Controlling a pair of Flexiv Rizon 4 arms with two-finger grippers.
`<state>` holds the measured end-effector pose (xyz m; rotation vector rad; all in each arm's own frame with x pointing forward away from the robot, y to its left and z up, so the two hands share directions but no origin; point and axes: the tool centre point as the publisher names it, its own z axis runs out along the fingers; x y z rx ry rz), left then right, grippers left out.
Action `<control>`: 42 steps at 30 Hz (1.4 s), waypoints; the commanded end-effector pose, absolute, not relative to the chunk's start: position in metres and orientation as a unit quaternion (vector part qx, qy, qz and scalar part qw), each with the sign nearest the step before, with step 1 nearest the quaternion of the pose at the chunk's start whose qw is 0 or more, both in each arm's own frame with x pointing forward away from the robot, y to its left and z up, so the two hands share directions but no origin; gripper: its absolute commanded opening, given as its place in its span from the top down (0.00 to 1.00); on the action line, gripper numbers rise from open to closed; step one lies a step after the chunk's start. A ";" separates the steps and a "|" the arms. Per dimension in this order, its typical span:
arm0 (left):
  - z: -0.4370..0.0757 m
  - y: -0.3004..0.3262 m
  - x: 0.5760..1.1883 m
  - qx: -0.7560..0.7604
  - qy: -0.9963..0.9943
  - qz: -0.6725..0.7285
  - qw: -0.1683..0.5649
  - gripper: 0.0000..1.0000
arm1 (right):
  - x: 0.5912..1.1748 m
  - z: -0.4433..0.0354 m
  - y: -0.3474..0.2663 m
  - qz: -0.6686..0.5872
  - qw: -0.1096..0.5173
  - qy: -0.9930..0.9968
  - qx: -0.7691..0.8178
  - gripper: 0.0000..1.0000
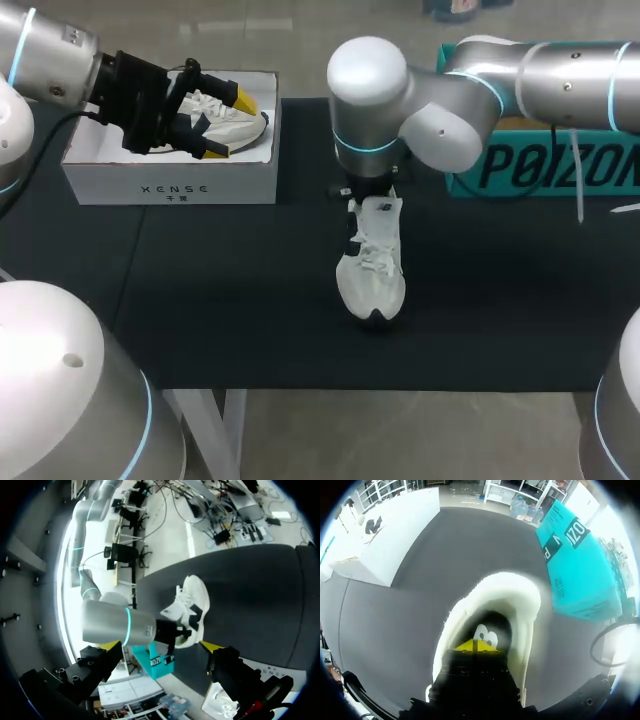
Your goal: Take the shoe out of the shoebox, open the shoe tongue, remove and reinsert the insole, then place the shoe into the shoebox
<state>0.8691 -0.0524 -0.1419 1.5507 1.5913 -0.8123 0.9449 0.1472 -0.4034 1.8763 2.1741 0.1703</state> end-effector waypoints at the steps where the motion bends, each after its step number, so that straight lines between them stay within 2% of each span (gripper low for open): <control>1: -0.142 -0.053 0.868 0.607 0.623 -0.316 0.378 0.00 | 0.954 -0.427 0.151 0.046 0.124 0.748 0.650 1.00; 5: -0.142 -0.053 0.868 0.607 0.623 -0.316 0.378 0.00 | 0.956 -0.419 0.151 0.051 0.122 0.748 0.650 1.00; 8: -0.142 -0.053 0.868 0.607 0.623 -0.316 0.378 0.00 | 0.956 -0.395 0.151 0.055 0.130 0.748 0.649 1.00; 14: -0.142 -0.053 0.868 0.607 0.623 -0.316 0.378 0.00 | 0.950 -0.365 0.146 0.040 0.104 0.733 0.671 1.00; 33: -0.142 -0.053 0.868 0.607 0.623 -0.316 0.378 0.00 | 0.915 -0.368 0.143 -0.011 0.059 0.727 0.684 1.00; 34: -0.142 -0.053 0.868 0.607 0.623 -0.316 0.378 0.00 | 0.914 -0.367 0.143 -0.014 0.056 0.728 0.683 0.70; 36: -0.142 -0.053 0.868 0.607 0.623 -0.316 0.378 0.00 | 0.912 -0.366 0.142 -0.019 0.056 0.728 0.683 0.00; 42: -0.142 -0.053 0.868 0.607 0.623 -0.316 0.378 0.00 | 0.909 -0.363 0.141 -0.023 0.053 0.727 0.684 0.00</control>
